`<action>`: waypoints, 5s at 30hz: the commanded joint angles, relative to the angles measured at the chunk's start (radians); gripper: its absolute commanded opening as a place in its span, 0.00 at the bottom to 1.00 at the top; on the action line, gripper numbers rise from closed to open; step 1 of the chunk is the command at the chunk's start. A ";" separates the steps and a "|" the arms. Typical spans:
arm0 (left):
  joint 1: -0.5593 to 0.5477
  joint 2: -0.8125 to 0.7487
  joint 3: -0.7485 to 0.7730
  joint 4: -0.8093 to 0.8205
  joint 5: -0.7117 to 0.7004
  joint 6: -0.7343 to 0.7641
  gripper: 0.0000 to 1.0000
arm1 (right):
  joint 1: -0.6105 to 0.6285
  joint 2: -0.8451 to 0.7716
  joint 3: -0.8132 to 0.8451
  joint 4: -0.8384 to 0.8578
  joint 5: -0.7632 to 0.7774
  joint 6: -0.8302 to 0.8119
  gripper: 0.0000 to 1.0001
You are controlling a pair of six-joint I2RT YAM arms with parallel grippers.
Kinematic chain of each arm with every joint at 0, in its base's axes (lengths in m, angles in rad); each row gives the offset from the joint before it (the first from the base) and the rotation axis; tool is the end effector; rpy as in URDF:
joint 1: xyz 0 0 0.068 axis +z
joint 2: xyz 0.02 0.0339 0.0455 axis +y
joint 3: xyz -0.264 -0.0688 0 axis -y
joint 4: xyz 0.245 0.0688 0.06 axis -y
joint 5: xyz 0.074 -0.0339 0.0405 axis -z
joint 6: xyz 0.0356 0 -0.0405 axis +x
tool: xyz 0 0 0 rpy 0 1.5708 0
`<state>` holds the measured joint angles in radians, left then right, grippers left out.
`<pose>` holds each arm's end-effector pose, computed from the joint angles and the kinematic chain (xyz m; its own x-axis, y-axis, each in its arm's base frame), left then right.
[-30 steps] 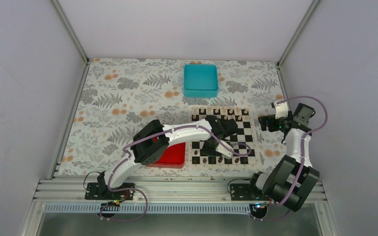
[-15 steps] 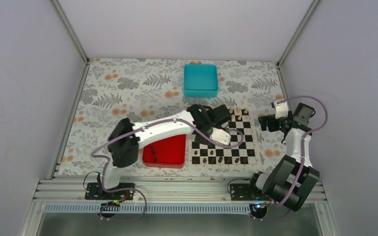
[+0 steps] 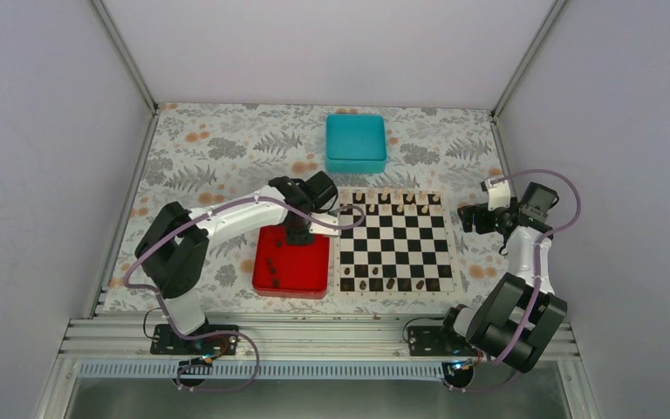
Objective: Set up the chess pieces on the board
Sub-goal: Pick up the chess piece from the storage box, then place the chess piece on the chessboard.
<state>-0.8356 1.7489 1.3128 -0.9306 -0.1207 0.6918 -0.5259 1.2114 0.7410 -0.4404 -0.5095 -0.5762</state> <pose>0.2288 -0.2466 0.2171 -0.0465 0.9956 -0.0809 0.9734 0.0634 0.2201 0.2138 -0.1040 0.2201 -0.6708 -0.1606 -0.7241 -0.2217 0.9751 -0.0110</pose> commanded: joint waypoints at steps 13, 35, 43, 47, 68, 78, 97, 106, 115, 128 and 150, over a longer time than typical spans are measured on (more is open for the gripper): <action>0.074 0.056 -0.078 0.154 0.047 0.003 0.40 | -0.010 0.006 0.024 -0.007 -0.022 -0.017 1.00; 0.083 0.117 -0.078 0.170 0.059 0.006 0.40 | -0.011 0.027 0.024 -0.007 -0.025 -0.020 1.00; 0.082 0.132 -0.060 0.151 0.079 0.010 0.33 | -0.011 0.028 0.025 -0.009 -0.026 -0.021 1.00; 0.082 0.132 -0.049 0.139 0.089 0.010 0.23 | -0.011 0.029 0.024 -0.010 -0.028 -0.023 1.00; -0.079 0.146 0.388 -0.141 0.081 0.005 0.06 | -0.010 0.026 0.027 -0.020 -0.037 -0.025 1.00; -0.270 0.441 0.823 -0.297 0.112 0.052 0.07 | -0.011 0.031 0.028 -0.023 -0.039 -0.029 1.00; -0.346 0.686 0.964 -0.296 0.185 0.071 0.10 | -0.011 0.040 0.029 -0.030 -0.049 -0.036 1.00; -0.363 0.751 1.024 -0.327 0.211 0.075 0.10 | -0.011 0.042 0.031 -0.032 -0.050 -0.038 1.00; -0.363 0.748 0.974 -0.309 0.201 0.075 0.10 | -0.011 0.043 0.031 -0.036 -0.054 -0.039 1.00; -0.364 0.761 0.969 -0.301 0.189 0.076 0.10 | -0.010 0.048 0.031 -0.039 -0.058 -0.042 1.00; -0.324 0.508 0.834 -0.278 0.023 0.057 0.40 | -0.011 0.047 0.035 -0.042 -0.055 -0.045 1.00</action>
<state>-1.1881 2.4077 2.1735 -1.2232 -0.0093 0.7567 -0.5259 1.2572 0.7513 -0.4877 -0.5415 -0.6044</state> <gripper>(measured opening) 0.357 0.999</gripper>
